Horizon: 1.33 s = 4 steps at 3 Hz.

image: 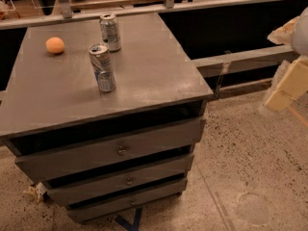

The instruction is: Move redbull can near orange

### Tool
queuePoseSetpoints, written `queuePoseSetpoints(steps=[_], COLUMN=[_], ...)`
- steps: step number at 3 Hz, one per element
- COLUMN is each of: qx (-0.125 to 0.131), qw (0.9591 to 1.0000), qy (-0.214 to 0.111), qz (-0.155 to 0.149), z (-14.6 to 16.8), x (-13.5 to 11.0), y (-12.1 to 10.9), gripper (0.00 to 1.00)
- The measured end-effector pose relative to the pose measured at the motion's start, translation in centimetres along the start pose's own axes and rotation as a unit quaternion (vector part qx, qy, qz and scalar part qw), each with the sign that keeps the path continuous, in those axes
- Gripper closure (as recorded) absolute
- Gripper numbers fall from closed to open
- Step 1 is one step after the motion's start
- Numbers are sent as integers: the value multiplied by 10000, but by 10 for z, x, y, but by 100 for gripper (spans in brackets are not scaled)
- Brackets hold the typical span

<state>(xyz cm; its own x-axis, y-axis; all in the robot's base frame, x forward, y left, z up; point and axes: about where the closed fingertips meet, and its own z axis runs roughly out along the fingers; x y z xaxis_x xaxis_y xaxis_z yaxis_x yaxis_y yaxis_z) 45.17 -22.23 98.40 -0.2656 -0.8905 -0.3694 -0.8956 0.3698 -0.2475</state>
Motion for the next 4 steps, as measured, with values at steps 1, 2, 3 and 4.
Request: queuePoseSetpoints(steps=[1, 2, 3, 4], qx=[84, -59, -399, -444], qw=[9927, 9731, 9472, 9433], qy=[-1069, -2133, -2954, -3070], qz=[556, 870, 1180, 1181], z=[0, 5, 12, 7], x=[-18, -57, -102, -111], y=[-11, -16, -11, -9], gripper=[0, 0, 0, 0])
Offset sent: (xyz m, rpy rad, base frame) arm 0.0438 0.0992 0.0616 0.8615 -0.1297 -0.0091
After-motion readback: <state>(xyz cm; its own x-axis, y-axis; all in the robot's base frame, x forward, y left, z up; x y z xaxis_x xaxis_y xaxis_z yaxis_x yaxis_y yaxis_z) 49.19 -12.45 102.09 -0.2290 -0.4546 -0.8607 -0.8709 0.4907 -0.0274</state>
